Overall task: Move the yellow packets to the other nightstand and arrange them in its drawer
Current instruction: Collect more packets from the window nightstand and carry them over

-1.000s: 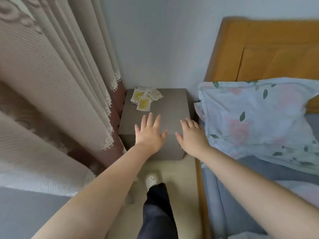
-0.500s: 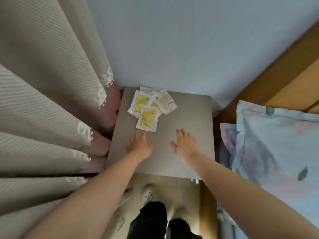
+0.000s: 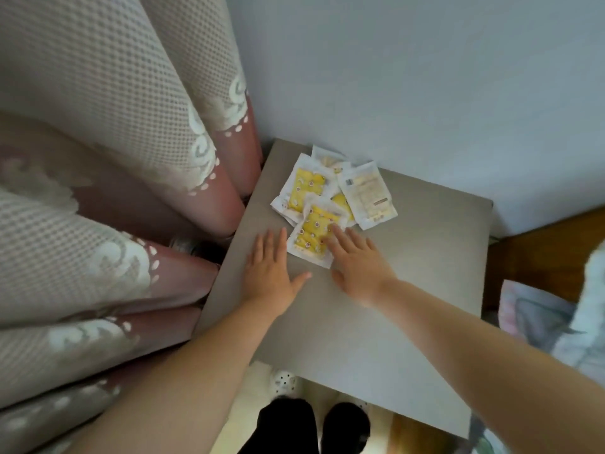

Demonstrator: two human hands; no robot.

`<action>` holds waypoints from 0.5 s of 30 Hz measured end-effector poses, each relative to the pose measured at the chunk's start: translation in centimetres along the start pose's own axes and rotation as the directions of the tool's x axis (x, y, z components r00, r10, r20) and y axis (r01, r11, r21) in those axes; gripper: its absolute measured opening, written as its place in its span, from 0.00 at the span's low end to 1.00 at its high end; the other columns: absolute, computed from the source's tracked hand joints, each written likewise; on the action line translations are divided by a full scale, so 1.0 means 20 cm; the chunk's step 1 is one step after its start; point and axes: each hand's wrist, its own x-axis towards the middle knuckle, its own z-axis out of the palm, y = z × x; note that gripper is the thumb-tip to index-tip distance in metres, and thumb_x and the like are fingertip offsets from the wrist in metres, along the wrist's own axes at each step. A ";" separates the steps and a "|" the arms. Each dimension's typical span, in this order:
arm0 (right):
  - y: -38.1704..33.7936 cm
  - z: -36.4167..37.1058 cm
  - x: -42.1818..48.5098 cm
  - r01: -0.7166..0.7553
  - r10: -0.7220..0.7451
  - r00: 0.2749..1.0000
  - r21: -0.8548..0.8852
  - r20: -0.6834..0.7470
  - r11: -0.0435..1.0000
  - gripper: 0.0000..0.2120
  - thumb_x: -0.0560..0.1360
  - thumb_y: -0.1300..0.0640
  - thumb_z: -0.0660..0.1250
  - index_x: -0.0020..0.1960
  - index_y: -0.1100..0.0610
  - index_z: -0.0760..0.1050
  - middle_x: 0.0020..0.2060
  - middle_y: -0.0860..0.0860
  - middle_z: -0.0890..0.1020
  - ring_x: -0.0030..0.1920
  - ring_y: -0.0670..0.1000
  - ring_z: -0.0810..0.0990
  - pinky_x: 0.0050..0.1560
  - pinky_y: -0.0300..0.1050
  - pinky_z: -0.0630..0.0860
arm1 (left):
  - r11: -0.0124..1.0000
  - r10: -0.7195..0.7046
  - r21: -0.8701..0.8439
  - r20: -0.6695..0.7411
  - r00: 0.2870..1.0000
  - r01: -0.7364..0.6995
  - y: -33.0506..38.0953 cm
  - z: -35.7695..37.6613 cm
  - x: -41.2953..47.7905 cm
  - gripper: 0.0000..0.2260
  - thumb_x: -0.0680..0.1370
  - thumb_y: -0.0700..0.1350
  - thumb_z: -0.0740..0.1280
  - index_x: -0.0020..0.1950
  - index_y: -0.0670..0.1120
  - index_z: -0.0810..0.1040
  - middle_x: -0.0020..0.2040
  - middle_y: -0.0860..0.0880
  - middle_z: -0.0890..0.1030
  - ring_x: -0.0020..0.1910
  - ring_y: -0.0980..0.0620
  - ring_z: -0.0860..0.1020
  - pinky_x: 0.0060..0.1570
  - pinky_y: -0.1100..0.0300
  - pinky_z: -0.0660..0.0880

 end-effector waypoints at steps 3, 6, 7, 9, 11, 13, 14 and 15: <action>0.01 0.02 0.08 0.053 -0.053 0.998 -0.002 0.022 0.999 0.29 0.80 0.52 0.56 0.78 0.51 0.49 0.78 0.51 0.47 0.77 0.55 0.49 0.74 0.55 0.51 | 0.990 -0.018 -0.138 -0.098 0.995 0.005 -0.01 0.00 0.00 0.37 0.79 0.63 0.54 0.79 0.47 0.40 0.80 0.48 0.46 0.78 0.50 0.45 0.75 0.55 0.48; 0.01 -0.02 0.10 0.165 -0.133 0.968 0.139 -0.214 0.977 0.21 0.75 0.61 0.62 0.67 0.58 0.71 0.64 0.58 0.76 0.62 0.62 0.73 0.61 0.53 0.68 | 0.976 -0.071 -0.209 -0.087 0.994 0.052 -0.01 -0.06 0.02 0.38 0.77 0.64 0.57 0.78 0.52 0.39 0.80 0.50 0.45 0.77 0.49 0.50 0.70 0.52 0.60; 0.02 -0.04 0.11 0.169 -0.112 0.945 0.165 -0.308 0.972 0.19 0.73 0.64 0.63 0.64 0.61 0.74 0.59 0.60 0.79 0.58 0.64 0.76 0.59 0.54 0.70 | 0.981 -0.071 -0.187 -0.078 0.994 0.055 -0.01 -0.08 0.04 0.39 0.76 0.65 0.58 0.78 0.54 0.39 0.79 0.49 0.44 0.77 0.48 0.52 0.67 0.51 0.64; 0.06 -0.10 0.15 0.088 -0.036 0.941 0.139 -0.337 0.986 0.23 0.73 0.64 0.64 0.68 0.61 0.71 0.68 0.61 0.72 0.66 0.64 0.71 0.66 0.58 0.66 | 0.994 -0.051 -0.099 -0.061 0.997 0.045 0.00 -0.12 0.06 0.42 0.74 0.68 0.59 0.78 0.56 0.37 0.79 0.48 0.44 0.75 0.45 0.54 0.62 0.50 0.69; 0.13 -0.15 0.20 -0.063 0.082 0.975 0.095 -0.208 0.993 0.28 0.77 0.59 0.60 0.75 0.57 0.58 0.77 0.56 0.55 0.75 0.58 0.56 0.74 0.57 0.54 | 0.999 -0.035 -0.033 -0.048 0.998 0.033 0.02 -0.14 0.08 0.44 0.73 0.69 0.60 0.77 0.57 0.37 0.79 0.48 0.43 0.74 0.45 0.56 0.58 0.52 0.72; 0.19 -0.14 0.21 -0.179 0.191 0.978 0.139 -0.080 0.974 0.27 0.79 0.55 0.57 0.77 0.55 0.54 0.77 0.52 0.53 0.76 0.54 0.52 0.74 0.56 0.52 | 1.000 -0.025 0.002 -0.025 0.999 0.025 0.02 -0.12 0.07 0.45 0.72 0.68 0.63 0.77 0.58 0.37 0.79 0.48 0.43 0.74 0.46 0.55 0.56 0.52 0.73; 0.22 -0.12 0.19 -0.198 0.210 0.975 0.161 -0.068 0.967 0.25 0.80 0.54 0.57 0.75 0.56 0.57 0.76 0.53 0.59 0.75 0.54 0.56 0.73 0.55 0.55 | 1.000 -0.023 0.014 -0.011 1.000 0.023 0.02 -0.11 0.06 0.46 0.71 0.68 0.65 0.77 0.58 0.37 0.79 0.49 0.43 0.75 0.46 0.53 0.57 0.52 0.73; 0.24 -0.10 0.16 -0.186 0.206 0.973 0.174 -0.107 0.967 0.22 0.79 0.55 0.57 0.72 0.57 0.64 0.71 0.55 0.67 0.72 0.56 0.62 0.68 0.53 0.61 | 1.000 -0.021 0.021 0.000 1.000 0.021 0.02 -0.10 0.05 0.47 0.71 0.67 0.65 0.77 0.58 0.37 0.79 0.49 0.43 0.76 0.46 0.51 0.58 0.52 0.73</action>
